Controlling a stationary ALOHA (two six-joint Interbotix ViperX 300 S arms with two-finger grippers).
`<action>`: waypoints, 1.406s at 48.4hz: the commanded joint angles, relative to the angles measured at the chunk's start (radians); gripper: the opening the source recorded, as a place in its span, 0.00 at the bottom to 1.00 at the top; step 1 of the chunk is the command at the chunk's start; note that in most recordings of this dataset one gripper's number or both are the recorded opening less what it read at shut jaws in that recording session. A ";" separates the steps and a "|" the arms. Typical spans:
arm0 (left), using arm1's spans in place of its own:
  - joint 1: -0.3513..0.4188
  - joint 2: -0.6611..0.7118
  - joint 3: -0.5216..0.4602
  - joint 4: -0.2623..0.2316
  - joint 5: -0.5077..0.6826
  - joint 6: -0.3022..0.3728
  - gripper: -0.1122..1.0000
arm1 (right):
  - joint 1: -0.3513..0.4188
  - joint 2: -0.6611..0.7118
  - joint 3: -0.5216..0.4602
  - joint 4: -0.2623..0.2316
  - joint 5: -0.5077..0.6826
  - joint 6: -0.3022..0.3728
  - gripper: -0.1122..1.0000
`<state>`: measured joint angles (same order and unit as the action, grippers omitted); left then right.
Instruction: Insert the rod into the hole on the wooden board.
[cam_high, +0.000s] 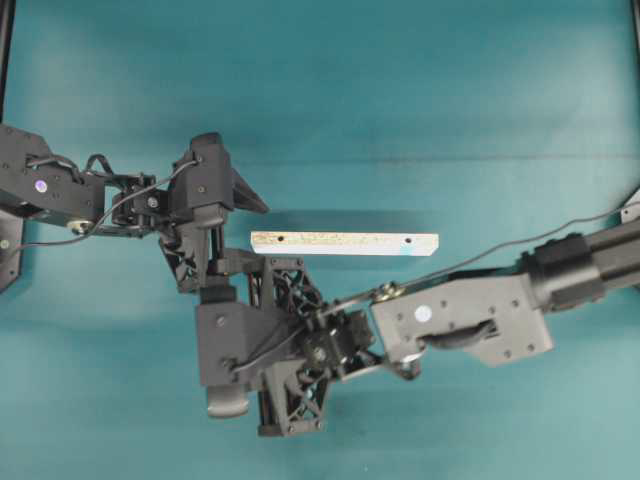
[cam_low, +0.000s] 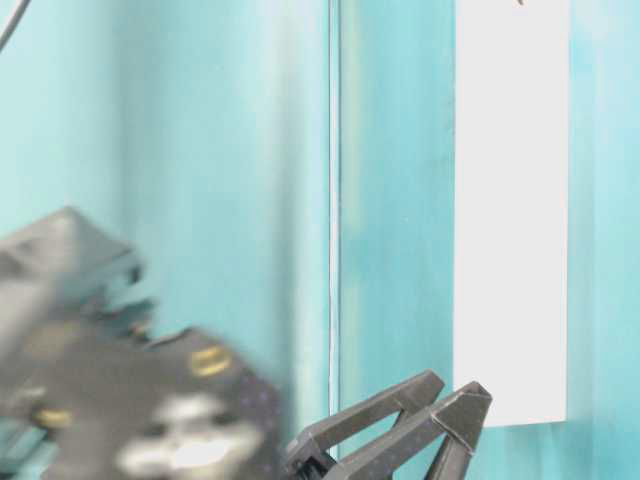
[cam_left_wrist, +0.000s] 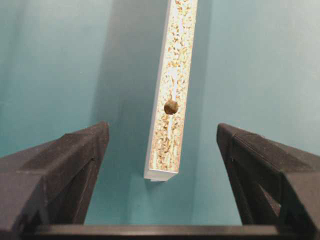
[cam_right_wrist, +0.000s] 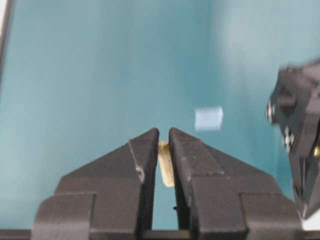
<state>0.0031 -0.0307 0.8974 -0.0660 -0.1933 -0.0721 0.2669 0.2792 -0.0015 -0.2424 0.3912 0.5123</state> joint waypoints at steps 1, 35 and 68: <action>-0.003 -0.012 -0.017 0.000 -0.006 -0.005 0.94 | -0.014 -0.075 0.029 -0.003 -0.109 -0.002 0.20; -0.003 -0.012 -0.018 0.000 -0.003 -0.005 0.81 | -0.064 -0.192 0.167 -0.008 -0.241 -0.008 0.20; 0.000 0.103 -0.106 0.003 -0.008 0.008 0.81 | -0.123 -0.264 0.250 -0.009 -0.249 -0.014 0.20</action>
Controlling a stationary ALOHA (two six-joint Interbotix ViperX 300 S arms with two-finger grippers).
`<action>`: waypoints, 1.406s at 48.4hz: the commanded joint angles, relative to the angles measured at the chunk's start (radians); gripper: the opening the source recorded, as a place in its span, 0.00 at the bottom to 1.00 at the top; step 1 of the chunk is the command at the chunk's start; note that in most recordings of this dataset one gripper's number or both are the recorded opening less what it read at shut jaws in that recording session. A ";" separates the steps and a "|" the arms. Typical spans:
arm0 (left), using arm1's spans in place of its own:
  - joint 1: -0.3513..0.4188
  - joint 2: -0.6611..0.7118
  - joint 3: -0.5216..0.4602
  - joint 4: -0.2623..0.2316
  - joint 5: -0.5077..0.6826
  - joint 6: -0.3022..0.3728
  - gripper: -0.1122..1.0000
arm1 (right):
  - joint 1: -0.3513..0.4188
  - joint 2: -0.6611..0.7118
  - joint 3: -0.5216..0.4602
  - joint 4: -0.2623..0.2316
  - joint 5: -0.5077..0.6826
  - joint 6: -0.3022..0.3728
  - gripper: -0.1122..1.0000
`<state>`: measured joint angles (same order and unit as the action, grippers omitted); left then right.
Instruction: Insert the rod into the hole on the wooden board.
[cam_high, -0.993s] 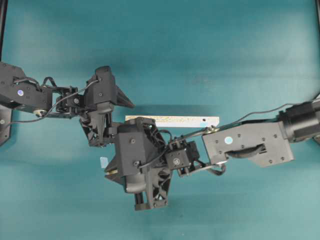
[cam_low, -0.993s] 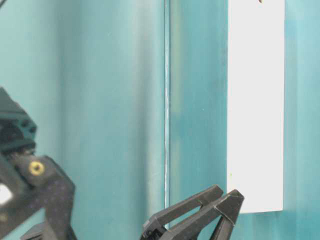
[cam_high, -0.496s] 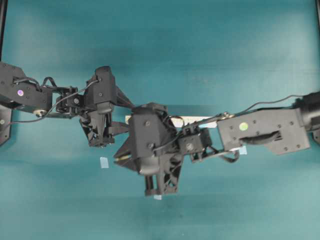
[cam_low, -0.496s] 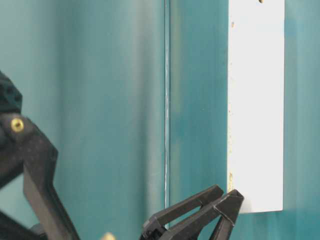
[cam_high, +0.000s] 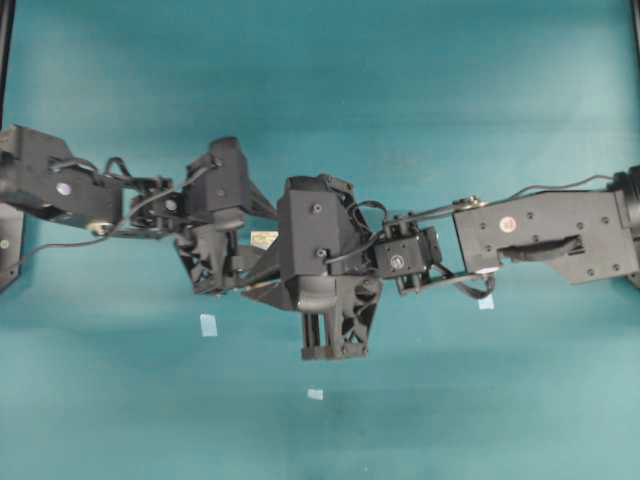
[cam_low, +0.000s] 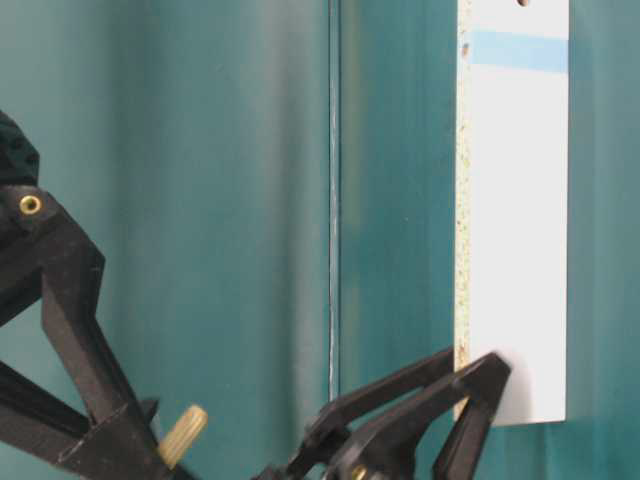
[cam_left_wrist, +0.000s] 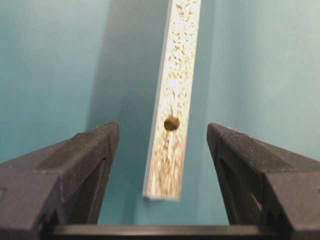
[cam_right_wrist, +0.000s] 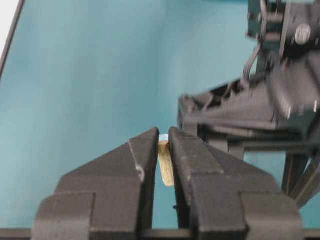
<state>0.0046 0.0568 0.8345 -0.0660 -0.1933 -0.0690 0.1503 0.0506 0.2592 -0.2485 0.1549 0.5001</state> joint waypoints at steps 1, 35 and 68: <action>-0.002 0.025 -0.049 0.003 -0.008 0.005 0.81 | -0.008 -0.035 -0.011 -0.003 -0.011 -0.002 0.20; -0.002 0.101 -0.091 0.003 -0.032 0.023 0.75 | -0.025 -0.178 0.230 -0.009 -0.247 0.000 0.20; -0.003 0.101 -0.097 0.003 -0.029 0.044 0.62 | -0.149 -0.362 0.614 0.031 -0.387 0.005 0.20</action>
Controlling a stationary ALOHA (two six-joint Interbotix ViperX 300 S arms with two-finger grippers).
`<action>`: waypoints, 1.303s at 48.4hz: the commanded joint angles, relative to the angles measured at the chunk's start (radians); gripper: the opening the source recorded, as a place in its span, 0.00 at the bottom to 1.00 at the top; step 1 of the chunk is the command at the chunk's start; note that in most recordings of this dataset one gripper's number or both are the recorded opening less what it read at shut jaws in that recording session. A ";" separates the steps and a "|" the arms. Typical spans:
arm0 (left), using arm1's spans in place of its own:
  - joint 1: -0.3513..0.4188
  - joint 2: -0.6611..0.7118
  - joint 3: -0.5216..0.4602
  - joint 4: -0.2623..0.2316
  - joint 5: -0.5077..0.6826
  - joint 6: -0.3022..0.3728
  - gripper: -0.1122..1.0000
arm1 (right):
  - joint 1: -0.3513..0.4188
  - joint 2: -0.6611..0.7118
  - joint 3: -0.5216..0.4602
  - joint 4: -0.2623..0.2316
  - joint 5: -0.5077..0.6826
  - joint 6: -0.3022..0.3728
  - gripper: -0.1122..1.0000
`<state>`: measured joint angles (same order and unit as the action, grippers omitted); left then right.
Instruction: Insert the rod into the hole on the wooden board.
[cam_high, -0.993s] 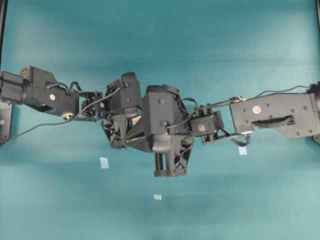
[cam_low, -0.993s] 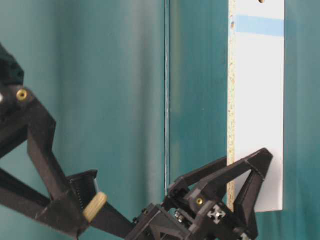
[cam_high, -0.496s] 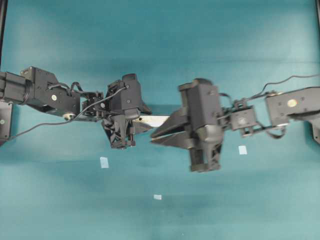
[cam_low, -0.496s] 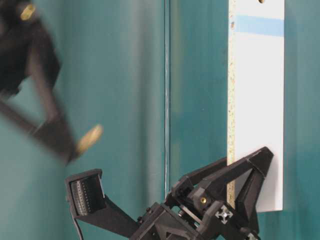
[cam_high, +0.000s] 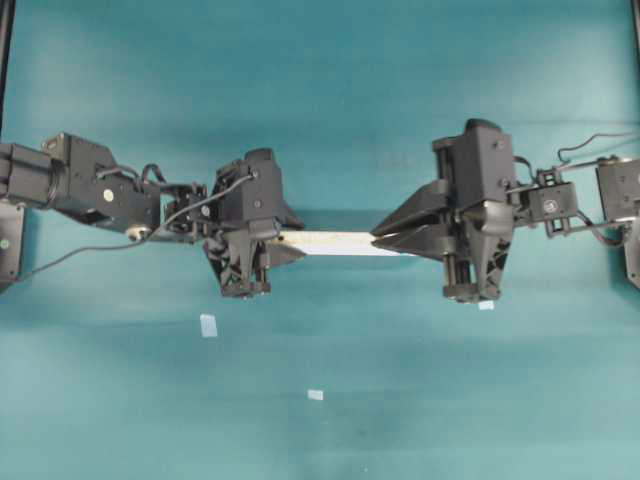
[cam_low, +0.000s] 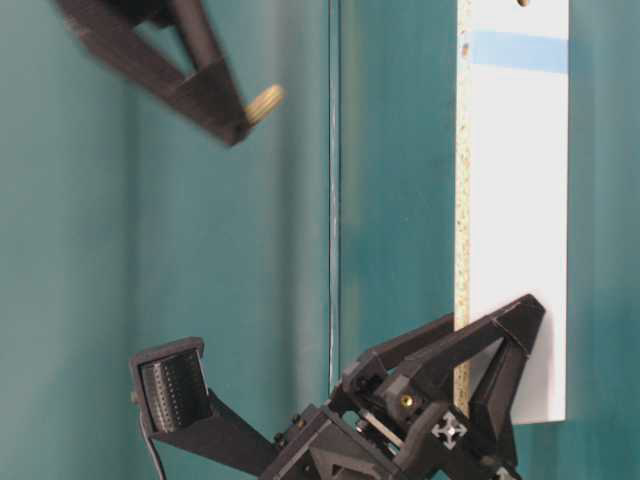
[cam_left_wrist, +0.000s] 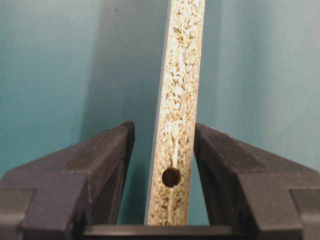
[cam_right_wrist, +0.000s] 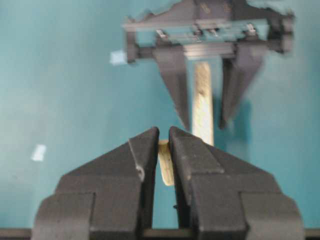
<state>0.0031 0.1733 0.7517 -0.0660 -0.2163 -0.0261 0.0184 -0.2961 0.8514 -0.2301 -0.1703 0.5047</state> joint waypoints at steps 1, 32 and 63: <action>0.000 -0.015 -0.014 0.003 -0.006 0.002 0.62 | -0.020 -0.012 0.031 0.015 -0.081 0.000 0.20; -0.002 -0.014 -0.006 0.003 -0.006 0.008 0.44 | -0.055 0.021 0.199 0.071 -0.333 -0.044 0.20; -0.002 -0.014 -0.006 0.003 0.000 -0.003 0.40 | -0.089 0.067 0.314 0.140 -0.594 -0.107 0.20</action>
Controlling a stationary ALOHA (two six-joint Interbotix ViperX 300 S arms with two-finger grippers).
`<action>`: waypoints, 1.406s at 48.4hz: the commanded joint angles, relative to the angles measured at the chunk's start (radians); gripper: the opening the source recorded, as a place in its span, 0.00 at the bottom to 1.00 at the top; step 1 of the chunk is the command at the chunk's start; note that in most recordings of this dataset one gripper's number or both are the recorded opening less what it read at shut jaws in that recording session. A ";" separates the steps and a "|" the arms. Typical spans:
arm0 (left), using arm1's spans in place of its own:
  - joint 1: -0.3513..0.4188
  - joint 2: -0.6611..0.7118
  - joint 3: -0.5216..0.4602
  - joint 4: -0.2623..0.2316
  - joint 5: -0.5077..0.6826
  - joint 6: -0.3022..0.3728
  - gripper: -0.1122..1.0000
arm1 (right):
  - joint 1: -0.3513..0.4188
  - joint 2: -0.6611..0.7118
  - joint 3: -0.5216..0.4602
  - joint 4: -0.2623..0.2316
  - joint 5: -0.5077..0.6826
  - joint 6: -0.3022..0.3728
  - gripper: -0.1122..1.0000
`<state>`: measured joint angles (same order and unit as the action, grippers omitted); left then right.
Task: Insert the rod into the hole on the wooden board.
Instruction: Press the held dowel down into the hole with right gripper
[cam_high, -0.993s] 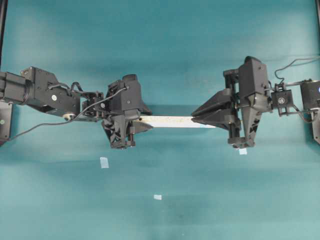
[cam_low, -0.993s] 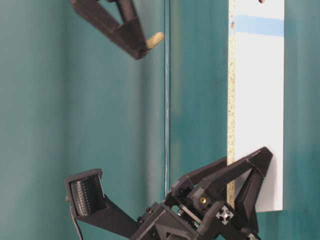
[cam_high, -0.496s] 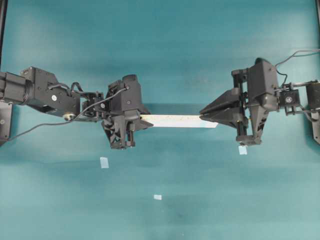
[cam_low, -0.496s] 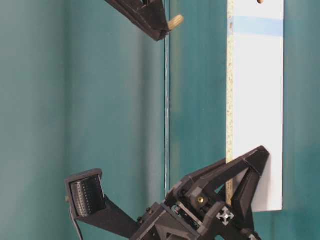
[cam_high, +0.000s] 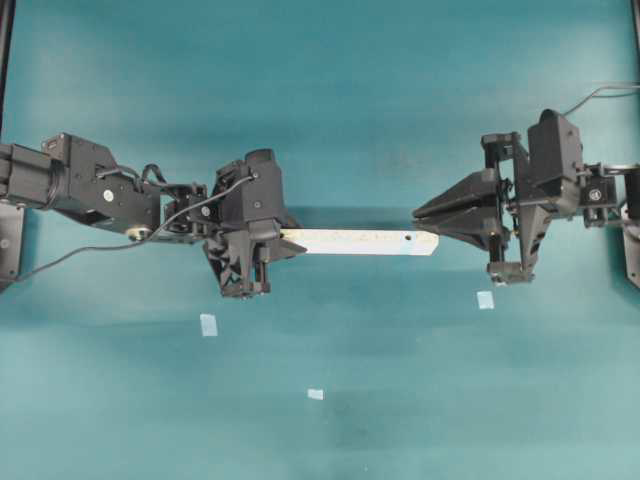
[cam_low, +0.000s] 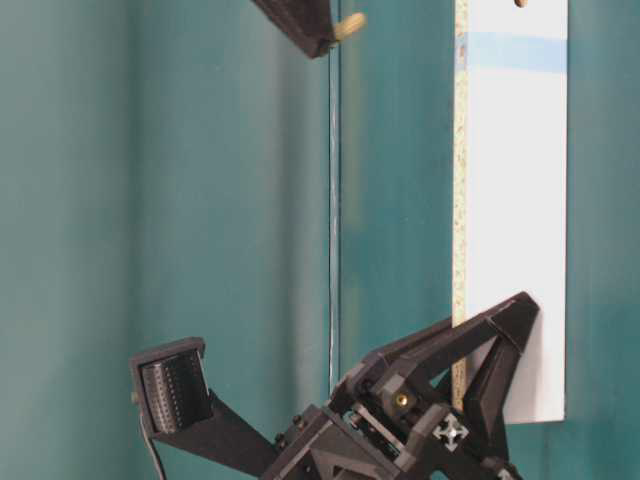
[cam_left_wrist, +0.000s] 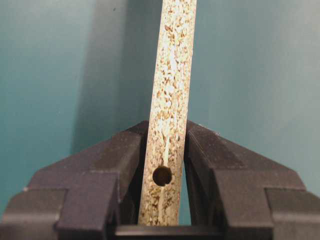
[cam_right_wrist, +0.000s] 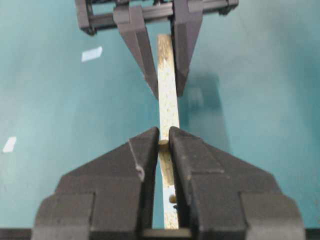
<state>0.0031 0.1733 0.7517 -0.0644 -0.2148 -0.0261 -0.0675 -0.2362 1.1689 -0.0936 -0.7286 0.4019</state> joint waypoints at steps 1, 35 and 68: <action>-0.002 -0.014 -0.006 0.002 -0.002 -0.003 0.40 | -0.003 0.015 -0.003 0.005 -0.044 -0.006 0.20; -0.002 -0.012 -0.006 0.002 0.002 -0.005 0.40 | 0.003 0.227 0.000 0.060 -0.308 -0.037 0.20; -0.002 -0.012 -0.006 0.002 0.006 -0.006 0.40 | 0.032 0.291 -0.023 0.061 -0.328 -0.037 0.20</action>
<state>0.0015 0.1718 0.7517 -0.0644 -0.2071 -0.0276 -0.0383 0.0598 1.1597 -0.0353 -1.0462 0.3666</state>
